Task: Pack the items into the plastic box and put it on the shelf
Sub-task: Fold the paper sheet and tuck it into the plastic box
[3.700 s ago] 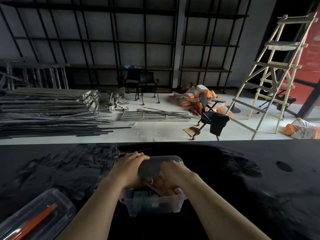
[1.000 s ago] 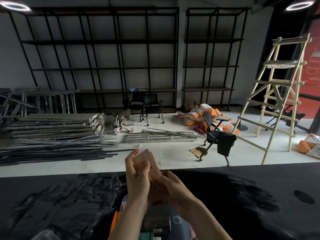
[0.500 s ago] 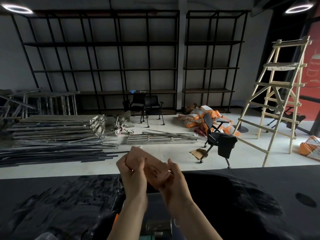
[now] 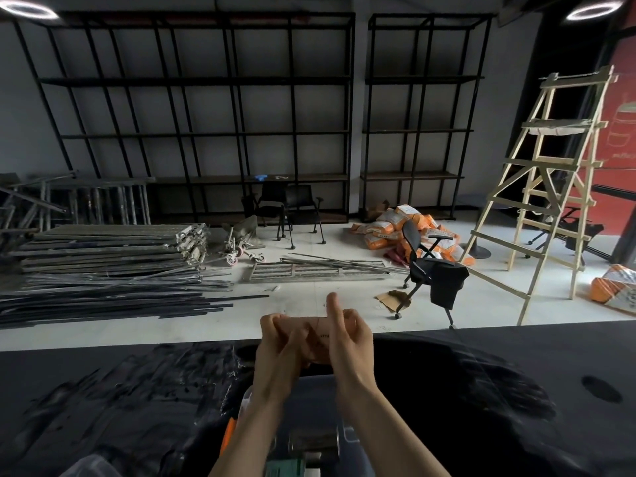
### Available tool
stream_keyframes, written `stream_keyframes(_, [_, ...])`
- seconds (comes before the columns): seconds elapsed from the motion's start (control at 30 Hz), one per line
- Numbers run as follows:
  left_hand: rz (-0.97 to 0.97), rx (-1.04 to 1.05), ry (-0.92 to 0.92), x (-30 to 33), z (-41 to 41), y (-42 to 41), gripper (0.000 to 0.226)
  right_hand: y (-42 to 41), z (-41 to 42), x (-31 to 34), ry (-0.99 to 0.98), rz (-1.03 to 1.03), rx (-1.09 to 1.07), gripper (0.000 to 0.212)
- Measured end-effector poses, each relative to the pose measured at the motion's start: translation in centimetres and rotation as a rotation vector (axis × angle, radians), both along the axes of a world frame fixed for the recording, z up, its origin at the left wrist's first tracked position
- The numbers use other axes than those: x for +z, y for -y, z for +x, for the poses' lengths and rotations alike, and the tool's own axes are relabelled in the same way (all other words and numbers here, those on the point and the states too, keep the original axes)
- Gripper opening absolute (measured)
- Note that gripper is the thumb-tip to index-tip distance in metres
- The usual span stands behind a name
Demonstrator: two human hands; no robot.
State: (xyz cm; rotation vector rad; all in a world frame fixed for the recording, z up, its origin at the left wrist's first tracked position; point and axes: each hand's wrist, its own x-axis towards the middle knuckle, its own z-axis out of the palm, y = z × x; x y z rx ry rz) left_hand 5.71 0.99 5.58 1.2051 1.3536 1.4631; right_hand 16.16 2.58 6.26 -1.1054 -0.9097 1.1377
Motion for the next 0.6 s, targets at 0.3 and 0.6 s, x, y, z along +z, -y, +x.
stream_keyframes(0.3, [0.034,-0.164,-0.369,0.9,-2.5,-1.6,0.03,-2.1,3.5,0.5,0.749,0.258,0.486,0.02])
stream_keyframes(0.6, [-0.099,0.155,0.322,-0.8,2.0,-1.2,0.034,-0.8,-0.1,-3.1,0.335,0.087,0.278,0.029])
